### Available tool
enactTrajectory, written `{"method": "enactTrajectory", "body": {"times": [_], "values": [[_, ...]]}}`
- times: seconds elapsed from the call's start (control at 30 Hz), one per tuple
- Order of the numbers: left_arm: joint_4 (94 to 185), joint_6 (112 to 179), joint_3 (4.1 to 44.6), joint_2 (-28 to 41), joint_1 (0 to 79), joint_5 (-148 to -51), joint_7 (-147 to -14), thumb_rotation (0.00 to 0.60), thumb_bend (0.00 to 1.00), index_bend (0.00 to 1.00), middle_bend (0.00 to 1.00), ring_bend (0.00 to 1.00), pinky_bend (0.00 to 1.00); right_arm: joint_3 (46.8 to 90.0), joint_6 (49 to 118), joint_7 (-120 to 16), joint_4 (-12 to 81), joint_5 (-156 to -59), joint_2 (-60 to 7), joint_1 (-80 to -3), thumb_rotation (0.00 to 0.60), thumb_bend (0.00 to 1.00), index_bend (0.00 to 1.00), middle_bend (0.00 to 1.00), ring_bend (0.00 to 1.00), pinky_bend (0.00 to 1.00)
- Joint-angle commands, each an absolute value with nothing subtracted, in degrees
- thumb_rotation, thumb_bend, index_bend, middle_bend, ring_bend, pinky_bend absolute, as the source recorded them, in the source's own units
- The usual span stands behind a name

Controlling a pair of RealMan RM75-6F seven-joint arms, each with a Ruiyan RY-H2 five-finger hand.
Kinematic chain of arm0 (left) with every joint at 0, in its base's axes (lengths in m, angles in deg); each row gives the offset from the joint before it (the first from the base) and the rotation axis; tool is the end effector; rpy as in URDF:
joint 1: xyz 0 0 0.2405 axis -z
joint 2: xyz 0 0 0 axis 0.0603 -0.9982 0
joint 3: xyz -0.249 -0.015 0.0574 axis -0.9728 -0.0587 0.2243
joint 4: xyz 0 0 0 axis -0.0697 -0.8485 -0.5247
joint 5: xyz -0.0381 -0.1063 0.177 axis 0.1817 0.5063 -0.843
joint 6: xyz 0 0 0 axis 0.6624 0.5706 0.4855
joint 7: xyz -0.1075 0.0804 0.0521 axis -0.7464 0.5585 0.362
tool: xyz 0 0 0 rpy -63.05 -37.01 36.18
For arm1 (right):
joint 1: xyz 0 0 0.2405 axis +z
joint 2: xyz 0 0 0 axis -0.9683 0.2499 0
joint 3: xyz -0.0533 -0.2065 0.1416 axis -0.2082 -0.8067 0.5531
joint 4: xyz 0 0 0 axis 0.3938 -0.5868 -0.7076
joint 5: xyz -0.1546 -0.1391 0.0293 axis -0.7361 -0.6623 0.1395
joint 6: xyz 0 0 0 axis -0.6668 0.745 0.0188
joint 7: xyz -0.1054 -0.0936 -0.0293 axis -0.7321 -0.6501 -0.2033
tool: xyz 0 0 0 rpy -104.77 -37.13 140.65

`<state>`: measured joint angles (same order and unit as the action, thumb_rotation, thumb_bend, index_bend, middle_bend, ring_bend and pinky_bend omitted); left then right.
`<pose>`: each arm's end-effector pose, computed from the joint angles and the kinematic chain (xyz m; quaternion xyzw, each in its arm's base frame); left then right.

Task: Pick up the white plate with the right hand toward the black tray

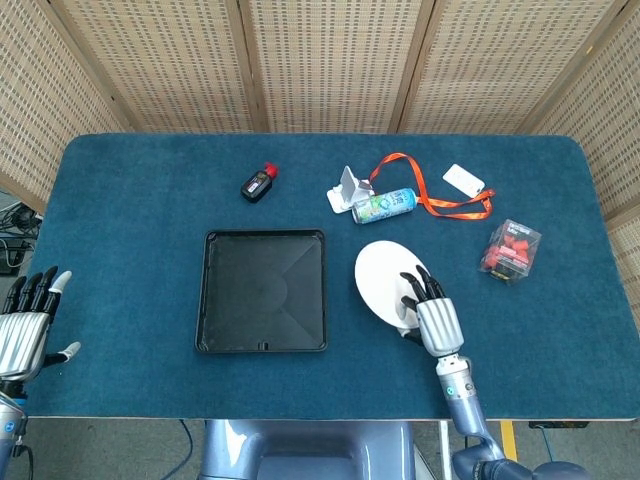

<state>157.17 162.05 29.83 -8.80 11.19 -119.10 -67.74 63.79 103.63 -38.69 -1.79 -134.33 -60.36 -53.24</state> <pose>-0.3172 0.1959 0.1339 -0.6286 -0.3553 -0.3088 0.6191 -0.2466 -0.2699 -0.0659 0.6062 -0.3692 0.5263 0.4681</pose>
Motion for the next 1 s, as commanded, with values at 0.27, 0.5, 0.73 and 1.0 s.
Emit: {"method": "enactTrajectory", "body": {"times": [0.27, 0.5, 0.73, 1.0], "values": [[157.21, 162.09, 29.82, -8.79, 11.21, -119.16, -67.72, 0.600, 0.00, 0.00, 0.00, 0.00, 0.00, 64.23, 105.85, -39.03, -0.69, -135.12, -59.56, -52.26, 0.600, 0.60, 0.69, 0.27, 0.09, 0.24], [157.14, 161.81, 29.82, -8.77, 11.27, -118.96, -67.82, 0.600, 0.00, 0.00, 0.00, 0.00, 0.00, 65.83, 107.68, -40.63, 2.50, -136.64, -58.21, -48.91, 0.600, 0.59, 0.69, 0.27, 0.10, 0.24], [157.12, 161.36, 29.47, -9.10, 11.40, -118.32, -69.03, 0.600, 0.00, 0.00, 0.00, 0.00, 0.00, 67.42, 106.70, -44.60, 9.15, -138.62, -57.11, -43.67, 0.600, 0.59, 0.69, 0.27, 0.10, 0.24], [156.74, 161.03, 29.72, -8.89, 11.57, -118.61, -69.00, 0.600, 0.00, 0.00, 0.00, 0.00, 0.00, 70.17, 101.93, -48.04, 12.73, -138.79, -59.47, -36.86, 0.600, 0.59, 0.69, 0.27, 0.10, 0.24]]}}
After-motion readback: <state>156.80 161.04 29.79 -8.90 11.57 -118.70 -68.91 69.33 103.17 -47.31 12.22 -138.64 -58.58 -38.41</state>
